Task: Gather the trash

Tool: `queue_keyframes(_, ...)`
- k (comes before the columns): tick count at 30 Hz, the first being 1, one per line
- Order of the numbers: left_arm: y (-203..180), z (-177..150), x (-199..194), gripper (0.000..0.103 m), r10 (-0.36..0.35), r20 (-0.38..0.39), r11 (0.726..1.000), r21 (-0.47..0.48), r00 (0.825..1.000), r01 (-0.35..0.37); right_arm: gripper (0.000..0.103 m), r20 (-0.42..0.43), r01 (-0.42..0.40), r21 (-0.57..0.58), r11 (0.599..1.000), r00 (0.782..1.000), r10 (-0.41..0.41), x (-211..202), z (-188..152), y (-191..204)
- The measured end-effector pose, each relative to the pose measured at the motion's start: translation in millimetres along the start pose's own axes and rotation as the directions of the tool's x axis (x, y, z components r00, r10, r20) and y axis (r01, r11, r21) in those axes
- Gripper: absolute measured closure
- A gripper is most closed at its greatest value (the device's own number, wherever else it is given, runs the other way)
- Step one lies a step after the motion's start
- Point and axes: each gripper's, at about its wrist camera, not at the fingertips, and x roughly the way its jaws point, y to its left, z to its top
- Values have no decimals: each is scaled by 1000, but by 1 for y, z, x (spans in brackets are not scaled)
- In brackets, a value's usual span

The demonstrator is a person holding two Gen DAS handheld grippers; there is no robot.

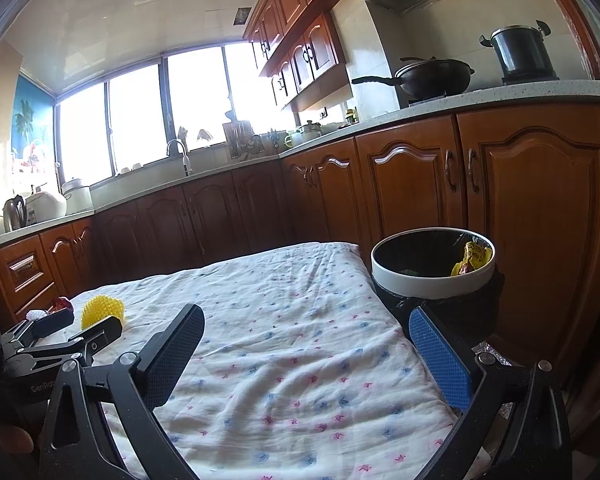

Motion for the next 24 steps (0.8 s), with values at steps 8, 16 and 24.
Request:
queue_keyframes(8,1,0,2,0,-6,-3,1000,4,1000,6,0,-1,0,1,1000,1000,0,0,0,0)
queue_keyframes(16,0,1,3,0,-7,-7,1000,5,1000,7,0,-3,-2,3,1000,1000,2,0,0,0)
queue_keyframes(24,6,2,12,0,-22,-21,1000,10,1000,22,0,-27,4,15,1000,1000,-4,7,2,-1)
